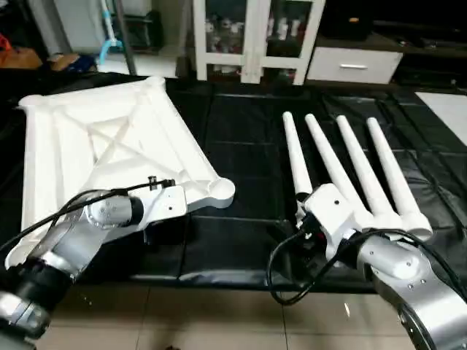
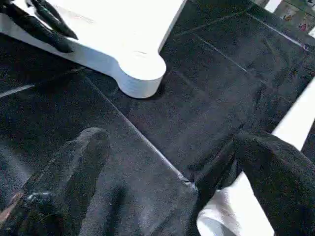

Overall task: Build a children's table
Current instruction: Move to table

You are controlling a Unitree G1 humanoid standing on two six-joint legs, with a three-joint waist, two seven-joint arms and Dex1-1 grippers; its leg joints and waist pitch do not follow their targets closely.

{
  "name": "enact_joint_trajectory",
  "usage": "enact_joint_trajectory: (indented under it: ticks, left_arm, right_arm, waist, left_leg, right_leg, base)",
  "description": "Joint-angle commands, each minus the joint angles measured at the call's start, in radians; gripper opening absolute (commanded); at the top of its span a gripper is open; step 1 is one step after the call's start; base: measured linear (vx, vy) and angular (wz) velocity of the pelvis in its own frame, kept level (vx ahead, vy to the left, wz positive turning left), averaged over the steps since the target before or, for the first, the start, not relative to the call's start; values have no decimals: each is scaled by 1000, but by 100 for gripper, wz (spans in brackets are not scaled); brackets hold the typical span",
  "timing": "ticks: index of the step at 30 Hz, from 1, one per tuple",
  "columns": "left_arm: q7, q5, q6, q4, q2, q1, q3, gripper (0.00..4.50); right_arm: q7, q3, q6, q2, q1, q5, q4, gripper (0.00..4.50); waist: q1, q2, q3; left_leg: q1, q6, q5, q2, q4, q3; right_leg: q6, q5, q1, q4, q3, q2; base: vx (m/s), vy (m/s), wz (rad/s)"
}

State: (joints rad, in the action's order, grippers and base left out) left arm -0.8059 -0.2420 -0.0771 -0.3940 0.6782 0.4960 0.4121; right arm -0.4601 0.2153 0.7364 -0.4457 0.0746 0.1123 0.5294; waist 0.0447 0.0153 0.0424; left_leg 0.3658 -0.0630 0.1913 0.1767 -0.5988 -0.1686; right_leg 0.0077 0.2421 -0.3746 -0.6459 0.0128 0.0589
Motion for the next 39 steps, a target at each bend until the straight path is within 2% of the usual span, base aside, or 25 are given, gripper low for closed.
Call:
enact_joint_trajectory:
  ticks: [1,2,3,5,6,7,9,13,15,16,18,19,21,22,24,25,26,27,28,29,30,34,36,38,39]
  left_arm:
    - [32,-60,-57,-29,2,25,18,1]
    - [30,-60,-69,-44,1,30,19,1]
    - [27,-67,-90,-65,2,39,22,1]
    - [41,-70,-130,-105,-2,51,19,1]
    - [32,-54,-122,-108,-8,51,11,57]
    - [23,-29,-113,-110,-16,50,-4,71]
    - [-30,24,-93,-90,-17,40,-25,80]
    - [-78,59,-108,-66,2,29,-41,122]
    - [-92,68,-108,-55,10,25,-45,135]
    - [-128,111,-101,-20,26,10,-69,147]
    - [-142,129,-96,-7,31,4,-81,163]
    - [-156,174,-68,30,33,-9,-111,163]
    - [-168,290,40,121,23,-32,-189,185]
    - [-153,348,103,172,9,-36,-234,204]
    - [-128,389,167,207,-13,-30,-268,208]
    - [-88,417,252,231,-50,-10,-293,208]
    - [-73,424,279,237,-64,-2,-299,208]
    - [-24,431,355,258,-107,15,-309,208]
    - [0,433,391,270,-130,22,-312,208]
    - [13,445,426,285,-156,27,-310,208]
    - [16,456,440,303,-177,22,-298,208]
    - [4,473,481,370,-200,-2,-251,208]
    - [8,498,528,418,-197,-13,-245,208]
    - [-1,510,559,452,-184,-21,-238,208]
    - [-2,511,577,466,-178,-24,-239,208]
  right_arm:
    - [8,0,-5,-2,1,-1,-1,450]
    - [9,1,-3,-2,1,-1,1,450]
    - [9,2,-2,0,1,-2,2,450]
    - [15,0,2,5,-2,-3,8,450]
    - [17,-2,3,7,-3,-2,9,450]
    - [19,-5,5,9,-5,-1,11,450]
    - [20,-7,8,14,-8,1,12,450]
    - [22,-6,10,19,-5,4,12,450]
    - [23,-6,10,20,-2,5,11,450]
    - [28,-15,11,33,11,10,4,450]
    - [32,-20,11,39,17,12,1,450]
    - [42,-37,15,55,30,20,-6,450]
    - [82,-89,35,100,76,35,-41,450]
    - [118,-135,64,138,120,48,-86,450]
    - [150,-174,92,165,171,53,-147,450]
    - [163,-196,109,170,230,53,-226,450]
    - [164,-200,113,169,248,54,-250,450]
    - [172,-194,107,154,305,32,-342,450]
    - [178,-187,100,144,335,15,-393,450]
    - [182,-184,93,138,376,6,-465,450]
    - [187,-183,69,138,421,1,-544,450]
    - [176,-199,26,156,545,19,-752,450]
    - [181,-200,32,162,602,7,-834,450]
    - [176,-227,72,181,660,30,-906,450]
    - [176,-236,82,187,686,34,-943,450]
  waist:
    - [0,-10,-48]
    - [0,-20,-48]
    - [-2,-15,-47]
    - [-2,-19,-47]
    - [-3,-17,-47]
    - [-2,-17,-48]
    - [-2,-16,-49]
    - [-2,-11,-51]
    - [-3,-14,-52]
    - [-3,-13,-52]
    - [-5,-14,-51]
    - [-5,-14,-49]
    - [-10,-17,-49]
    - [-13,-15,-48]
    - [-15,-17,-47]
    - [-16,-17,-46]
    - [-17,-18,-47]
    - [-13,-25,-49]
    - [-16,-23,-47]
    - [-12,-22,-49]
    - [-14,-18,-52]
    - [-16,-16,-65]
    - [-16,-17,-67]
    - [-16,-16,-68]
    - [-17,-16,-67]
  left_leg:
    - [-19,-46,214,44,76,18]
    - [-20,-53,222,45,78,20]
    - [-20,-58,237,45,78,19]
    - [-21,-63,247,45,79,20]
    - [-21,-64,249,45,78,20]
    - [-21,-66,241,46,78,19]
    - [-21,-65,236,46,78,19]
    - [-18,-58,200,45,76,19]
    - [-17,-54,183,45,74,17]
    - [-16,-50,176,45,74,17]
    - [-17,-50,181,45,75,16]
    - [-19,-55,198,45,76,15]
    - [-19,-66,216,44,76,15]
    - [-18,-67,221,43,77,14]
    - [-23,-77,234,41,75,13]
    - [-25,-85,233,38,74,10]
    - [-29,-89,232,38,72,8]
    - [-29,-92,218,37,69,8]
    - [-28,-98,216,38,70,8]
    - [-26,-98,196,37,68,8]
    - [-16,-94,160,35,66,8]
    - [-4,-57,38,29,55,7]
    - [0,-22,-24,27,49,5]
    - [-3,-13,-12,30,47,2]
    - [-3,-11,5,30,49,3]
  right_leg:
    - [-169,33,26,81,-41,64]
    - [-168,43,24,81,-40,65]
    - [-164,58,23,84,-40,63]
    - [-162,65,22,84,-41,64]
    - [-161,65,22,85,-42,64]
    - [-167,48,22,82,-42,65]
    - [-172,39,23,81,-41,65]
    - [-179,-13,26,76,-40,66]
    - [-184,-43,26,73,-39,64]
    - [-185,-52,28,72,-39,65]
    - [-188,-44,24,72,-39,63]
    - [-191,-22,24,73,-39,64]
    - [-208,10,20,69,-39,67]
    - [-209,28,19,72,-38,64]
    - [-219,68,14,75,-37,63]
    - [-213,80,14,77,-37,57]
    - [-216,78,12,75,-37,56]
    - [-215,65,14,75,-38,58]
    - [-218,59,15,74,-36,56]
    - [-217,48,21,77,-37,58]
    - [-220,4,30,71,-38,58]
    - [-236,-183,46,58,-36,54]
    - [-251,-295,50,51,-34,49]
    - [-263,-290,49,51,-34,50]
    - [-271,-255,48,52,-32,51]
  base:
    - [0,0,0]
    - [0,0,0]
    - [0,0,0]
    - [0,0,0]
    - [0,0,0]
    - [0,0,0]
    - [0,0,0]
    - [0,0,0]
    - [0,0,0]
    - [0,0,0]
    - [0,0,0]
    - [0,0,0]
    - [0,0,0]
    - [0,0,0]
    - [0,0,0]
    - [0,0,0]
    - [0,0,0]
    - [0,0,0]
    - [0,0,0]
    - [0,0,0]
    - [0,0,0]
    - [0,0,0]
    - [0,0,0]
    - [0,0,0]
    - [0,0,0]
